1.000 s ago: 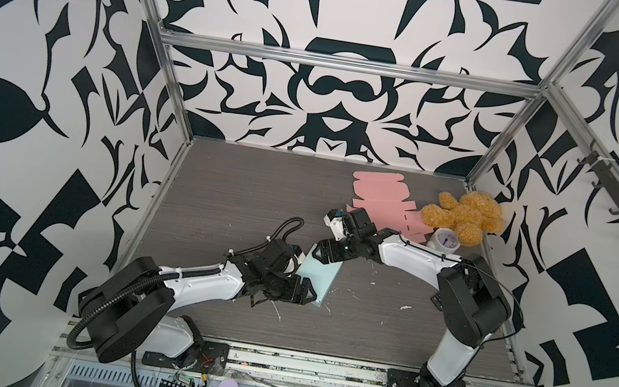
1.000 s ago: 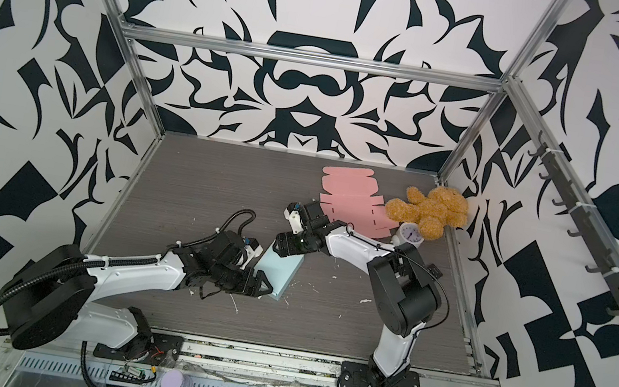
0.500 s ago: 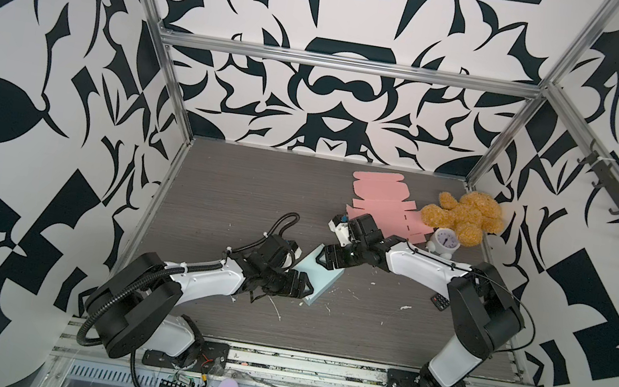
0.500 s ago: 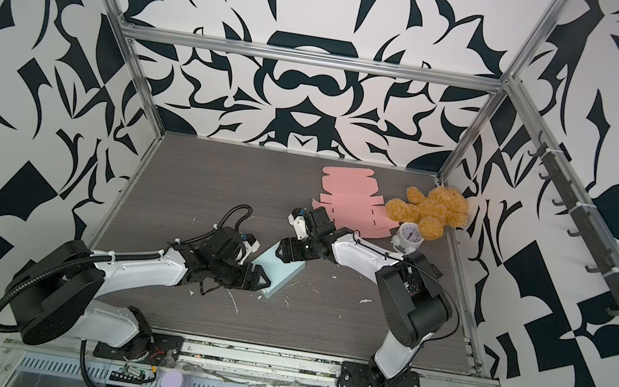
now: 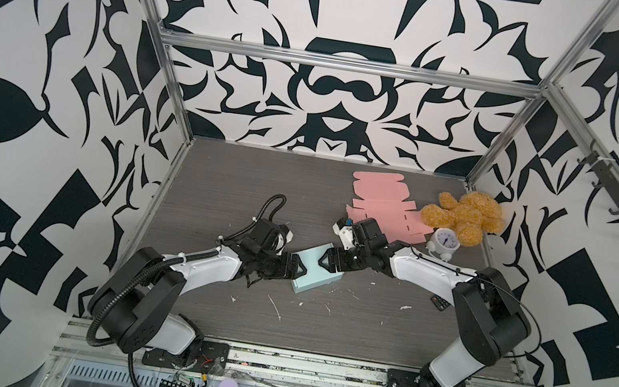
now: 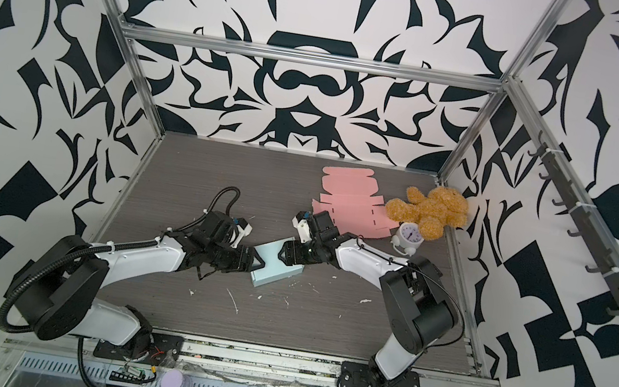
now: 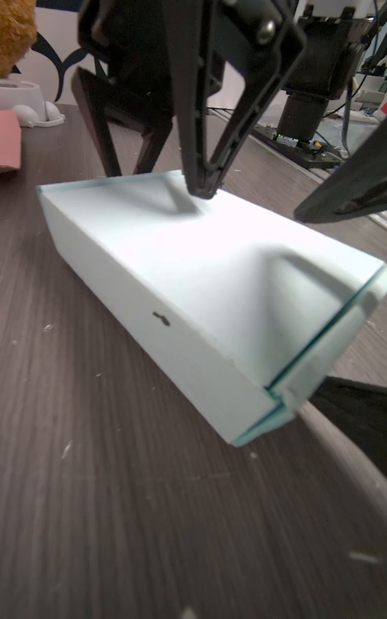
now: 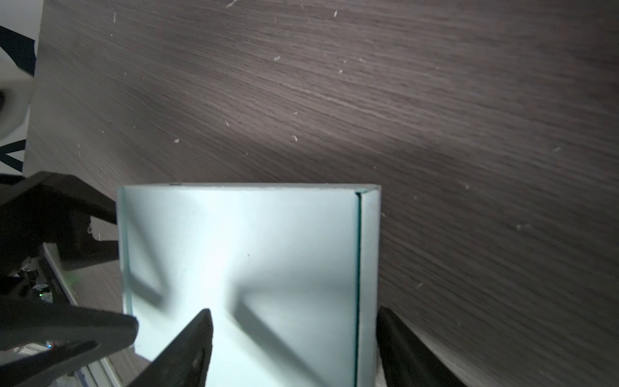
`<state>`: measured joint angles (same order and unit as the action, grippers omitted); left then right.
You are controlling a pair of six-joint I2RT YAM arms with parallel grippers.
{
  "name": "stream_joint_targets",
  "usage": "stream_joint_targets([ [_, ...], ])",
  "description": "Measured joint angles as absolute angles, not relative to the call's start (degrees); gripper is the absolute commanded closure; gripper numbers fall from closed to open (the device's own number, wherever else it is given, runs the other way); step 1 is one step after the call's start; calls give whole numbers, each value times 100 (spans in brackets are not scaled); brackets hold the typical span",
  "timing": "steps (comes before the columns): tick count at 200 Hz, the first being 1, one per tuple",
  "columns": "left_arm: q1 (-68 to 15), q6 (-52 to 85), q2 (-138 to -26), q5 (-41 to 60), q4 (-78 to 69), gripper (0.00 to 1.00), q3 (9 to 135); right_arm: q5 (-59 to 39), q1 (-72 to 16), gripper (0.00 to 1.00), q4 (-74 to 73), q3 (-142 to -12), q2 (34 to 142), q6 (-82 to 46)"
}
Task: Fold the paper box
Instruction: 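Grasp the mint box at its two ends with both grippers, then slide the mint box farther from the robot with both grippers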
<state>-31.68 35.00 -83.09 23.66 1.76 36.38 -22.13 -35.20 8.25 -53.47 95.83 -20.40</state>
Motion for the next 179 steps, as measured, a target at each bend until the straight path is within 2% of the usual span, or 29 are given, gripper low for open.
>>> stream_joint_targets([
  [49,-2836,3118,-8608,2311,390,27,4156,-2263,-3498,22,790,-5575,9898,-2132],
  [179,-1804,2536,-9765,2211,530,29,5328,-2296,-3459,22,604,-7212,11316,-2410],
])
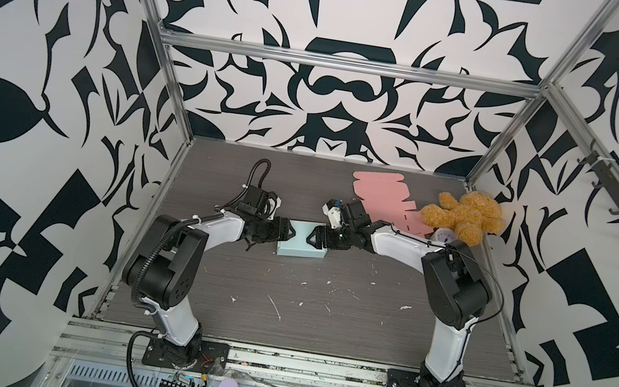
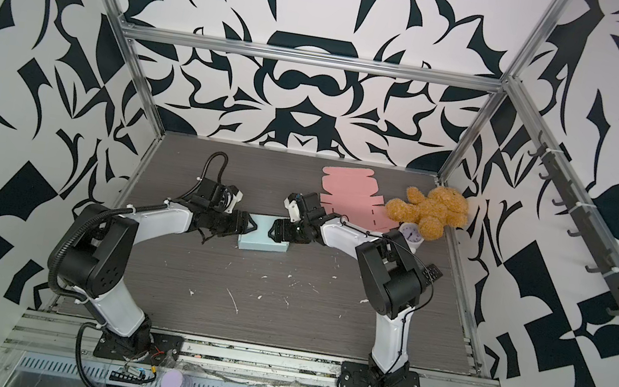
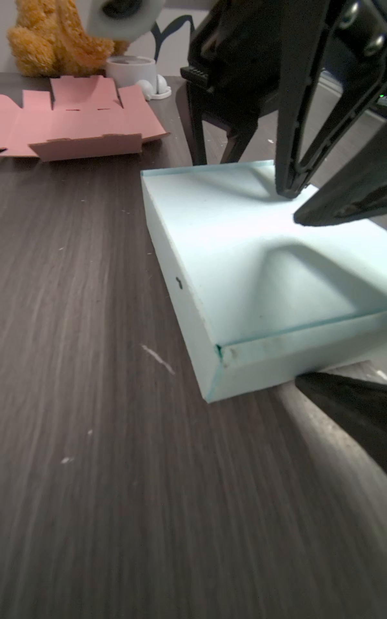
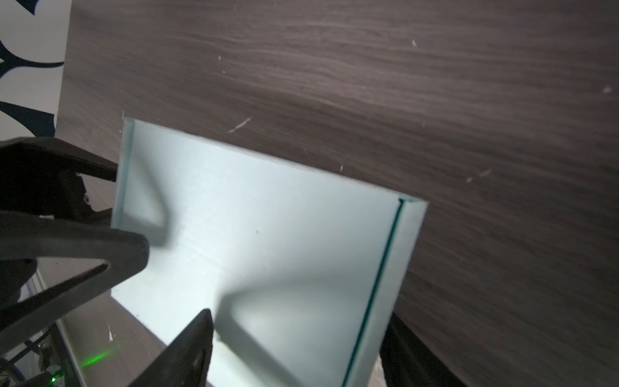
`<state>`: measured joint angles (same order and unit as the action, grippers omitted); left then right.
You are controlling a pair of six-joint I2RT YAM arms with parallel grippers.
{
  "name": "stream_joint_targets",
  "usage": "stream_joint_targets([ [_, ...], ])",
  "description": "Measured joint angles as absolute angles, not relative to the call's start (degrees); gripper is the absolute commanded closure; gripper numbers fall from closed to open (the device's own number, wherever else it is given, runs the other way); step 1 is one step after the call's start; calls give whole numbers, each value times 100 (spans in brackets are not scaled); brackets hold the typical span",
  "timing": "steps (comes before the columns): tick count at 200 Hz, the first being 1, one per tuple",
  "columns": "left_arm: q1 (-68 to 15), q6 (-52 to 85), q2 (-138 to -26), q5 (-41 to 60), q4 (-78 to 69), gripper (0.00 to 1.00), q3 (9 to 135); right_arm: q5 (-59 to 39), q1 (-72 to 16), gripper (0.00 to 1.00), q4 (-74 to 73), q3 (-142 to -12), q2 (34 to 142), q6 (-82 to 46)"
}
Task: Fold the paper box
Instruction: 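Slide the mint box farther from the robot with both grippers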
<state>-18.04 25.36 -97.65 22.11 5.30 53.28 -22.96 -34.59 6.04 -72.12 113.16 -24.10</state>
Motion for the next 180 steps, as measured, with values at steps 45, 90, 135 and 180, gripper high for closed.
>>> stream_joint_targets([
  [45,-1431,2453,-10241,2320,493,29,5743,-2300,-3439,22,578,-7992,11915,-2499],
  [90,-1157,2388,-10702,2351,506,30,6287,-2333,-3389,22,587,-8750,12460,-2578],
  [135,-1028,2287,-11126,2200,539,30,6919,-2322,-3326,22,652,-9535,12999,-2620],
  [180,-875,2298,-11614,2204,495,31,7415,-2318,-3286,22,725,-10189,13445,-2655],
])
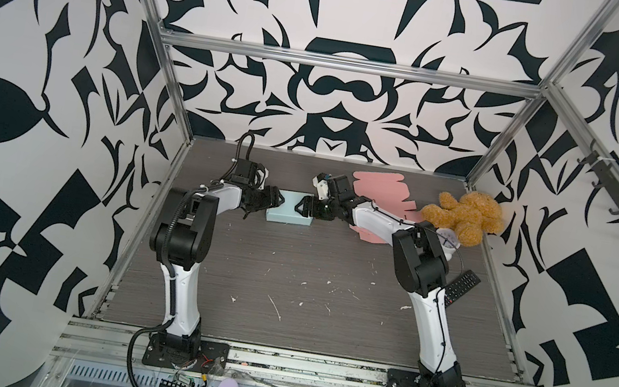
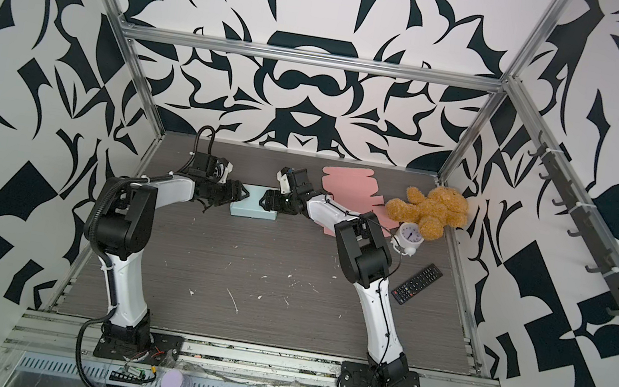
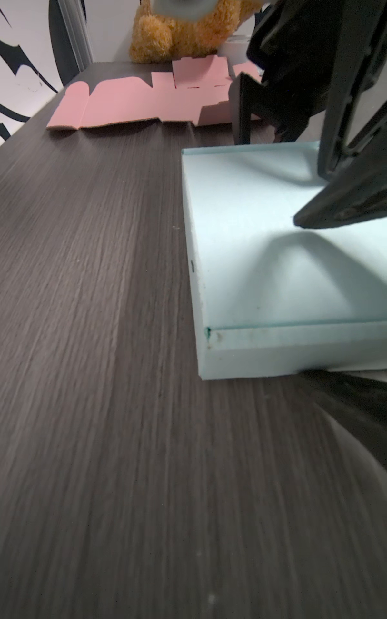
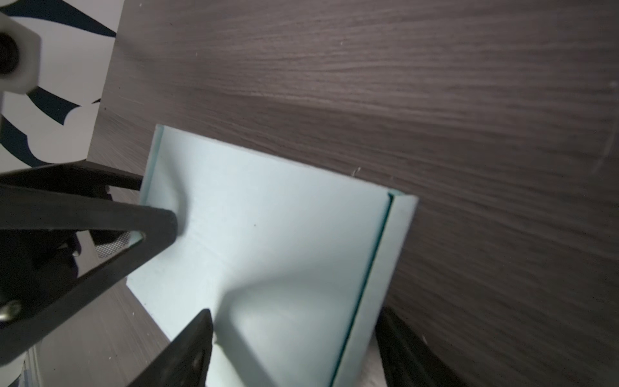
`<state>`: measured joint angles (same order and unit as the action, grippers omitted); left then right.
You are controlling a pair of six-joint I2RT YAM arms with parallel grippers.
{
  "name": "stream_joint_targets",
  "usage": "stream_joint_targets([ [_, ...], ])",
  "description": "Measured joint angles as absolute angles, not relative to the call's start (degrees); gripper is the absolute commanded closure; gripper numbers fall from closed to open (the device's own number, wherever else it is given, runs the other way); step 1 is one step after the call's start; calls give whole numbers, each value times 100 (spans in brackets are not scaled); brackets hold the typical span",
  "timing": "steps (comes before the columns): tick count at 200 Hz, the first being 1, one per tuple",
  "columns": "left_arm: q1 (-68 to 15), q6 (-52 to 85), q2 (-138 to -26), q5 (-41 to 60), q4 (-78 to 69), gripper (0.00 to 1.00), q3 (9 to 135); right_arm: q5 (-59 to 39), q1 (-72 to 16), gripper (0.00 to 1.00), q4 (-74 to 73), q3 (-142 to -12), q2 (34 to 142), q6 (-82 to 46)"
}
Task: Fold the paper box
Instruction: 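Slide the mint box farther from the robot with both grippers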
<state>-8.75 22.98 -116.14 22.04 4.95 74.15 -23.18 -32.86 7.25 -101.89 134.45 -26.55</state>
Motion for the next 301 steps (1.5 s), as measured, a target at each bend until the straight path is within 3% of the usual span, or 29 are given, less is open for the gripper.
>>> stream_joint_targets([
  [110,-696,2394,-12385,2377,353,30,8329,-2451,-3072,19,786,-11450,14278,-2757],
  [155,-690,2554,-12409,2552,200,16,8350,-2499,-3061,2,701,-11458,14276,-2797],
  [158,-685,2571,-12409,2571,183,12,8346,-2504,-3061,1,687,-11458,14274,-2805],
  [190,-624,2696,-12407,2746,-56,0,8278,-2467,-3068,1,530,-11231,14151,-2812],
  [301,-386,2790,-11843,2742,-145,1,7599,-1905,-3044,1,838,-10488,13465,-2657],
])
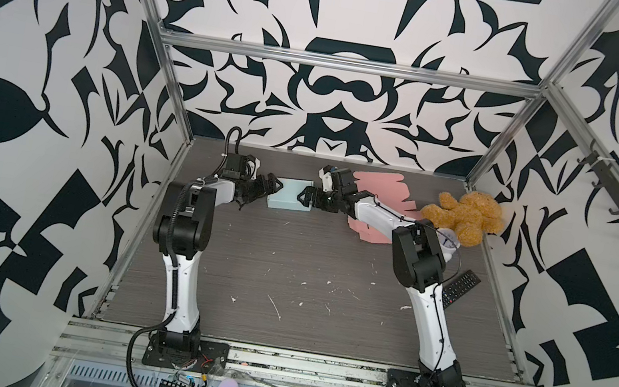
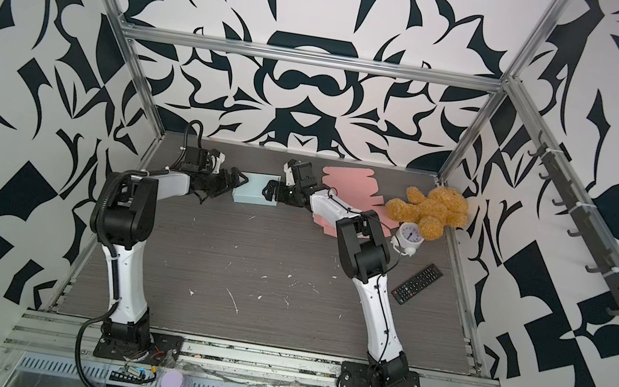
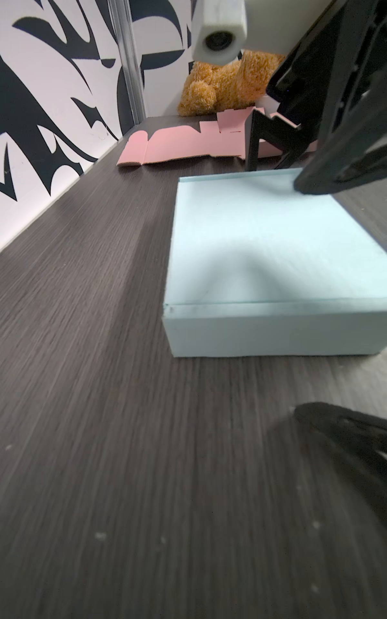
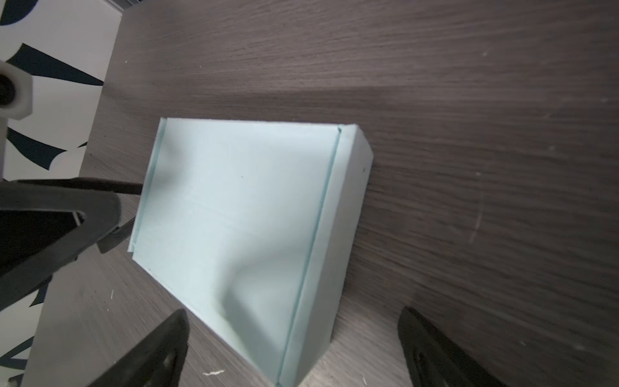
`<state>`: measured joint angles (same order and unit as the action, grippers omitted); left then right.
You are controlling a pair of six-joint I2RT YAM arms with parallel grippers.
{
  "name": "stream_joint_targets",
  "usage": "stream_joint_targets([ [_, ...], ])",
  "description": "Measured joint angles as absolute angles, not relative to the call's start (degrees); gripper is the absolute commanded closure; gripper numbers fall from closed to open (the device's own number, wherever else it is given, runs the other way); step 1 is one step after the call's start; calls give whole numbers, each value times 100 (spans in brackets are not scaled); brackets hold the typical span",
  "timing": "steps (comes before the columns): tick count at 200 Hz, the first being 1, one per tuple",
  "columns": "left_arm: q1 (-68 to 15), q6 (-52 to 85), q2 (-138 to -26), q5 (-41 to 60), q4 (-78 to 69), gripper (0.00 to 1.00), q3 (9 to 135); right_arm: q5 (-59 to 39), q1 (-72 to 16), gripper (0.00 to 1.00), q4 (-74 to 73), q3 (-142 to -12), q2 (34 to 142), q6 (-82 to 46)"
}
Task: Fold the paper box
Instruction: 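Open both grippers, draw the left back while the right moves to the pink blank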
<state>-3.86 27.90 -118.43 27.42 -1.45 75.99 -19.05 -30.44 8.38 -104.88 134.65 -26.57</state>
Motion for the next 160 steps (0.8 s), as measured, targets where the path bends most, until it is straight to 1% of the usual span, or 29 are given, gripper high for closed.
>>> stream_joint_targets([
  [42,-386,2875,-10921,2696,-152,1,6952,-1557,-3044,1,1306,-10103,12685,-2206],
  [96,-530,2915,-9679,2731,-158,1,5937,-661,-3044,1,2027,-9413,11472,-1409],
  [125,-888,2910,-9087,2740,-71,1,5470,-34,-3044,1,2458,-9159,11255,-1022],
  [160,-1302,2958,-8455,2934,-36,1,5028,998,-3081,1,2982,-9048,11386,-545],
])
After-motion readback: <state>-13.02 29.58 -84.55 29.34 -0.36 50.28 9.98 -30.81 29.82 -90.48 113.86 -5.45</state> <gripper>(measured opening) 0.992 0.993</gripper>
